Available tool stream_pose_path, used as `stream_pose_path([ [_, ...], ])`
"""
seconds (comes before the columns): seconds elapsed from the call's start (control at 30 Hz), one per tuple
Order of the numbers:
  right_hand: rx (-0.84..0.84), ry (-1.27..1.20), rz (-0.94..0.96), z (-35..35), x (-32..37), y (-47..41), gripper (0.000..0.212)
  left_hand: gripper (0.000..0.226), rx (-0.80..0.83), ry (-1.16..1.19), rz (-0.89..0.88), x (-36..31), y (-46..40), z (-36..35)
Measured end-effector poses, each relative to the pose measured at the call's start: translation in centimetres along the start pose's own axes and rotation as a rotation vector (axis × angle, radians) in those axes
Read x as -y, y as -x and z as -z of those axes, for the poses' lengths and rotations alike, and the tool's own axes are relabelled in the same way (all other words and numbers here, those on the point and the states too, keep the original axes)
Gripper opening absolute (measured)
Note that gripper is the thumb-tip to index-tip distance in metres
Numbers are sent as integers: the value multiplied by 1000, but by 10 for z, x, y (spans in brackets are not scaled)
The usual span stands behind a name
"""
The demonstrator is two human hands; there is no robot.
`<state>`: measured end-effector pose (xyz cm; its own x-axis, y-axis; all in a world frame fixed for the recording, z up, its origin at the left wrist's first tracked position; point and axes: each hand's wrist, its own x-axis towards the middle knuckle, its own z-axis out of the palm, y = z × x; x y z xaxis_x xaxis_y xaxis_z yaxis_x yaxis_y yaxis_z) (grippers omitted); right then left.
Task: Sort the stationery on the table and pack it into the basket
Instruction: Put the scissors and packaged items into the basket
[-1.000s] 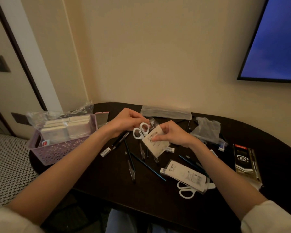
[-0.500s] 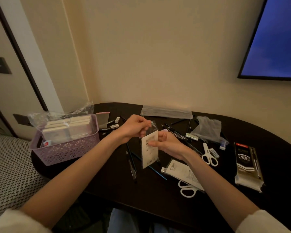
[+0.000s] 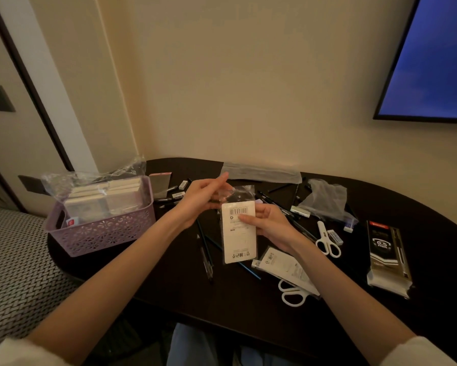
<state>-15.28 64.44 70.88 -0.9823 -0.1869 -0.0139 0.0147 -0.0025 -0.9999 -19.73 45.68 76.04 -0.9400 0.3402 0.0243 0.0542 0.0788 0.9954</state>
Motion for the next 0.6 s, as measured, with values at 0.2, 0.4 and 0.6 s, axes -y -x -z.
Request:
stream_pose_path([
  [0.2, -53, 2, -32, 2, 0, 0, 29, 16, 22, -188, -72, 20, 9, 4],
  [0.4, -131, -24, 6, 1, 7, 1, 26, 12, -34, -191, -118, 20, 7, 5],
  [0.6, -109, -123, 36, 2, 16, 3, 18, 16, -46, -107, -138, 20, 6, 5],
])
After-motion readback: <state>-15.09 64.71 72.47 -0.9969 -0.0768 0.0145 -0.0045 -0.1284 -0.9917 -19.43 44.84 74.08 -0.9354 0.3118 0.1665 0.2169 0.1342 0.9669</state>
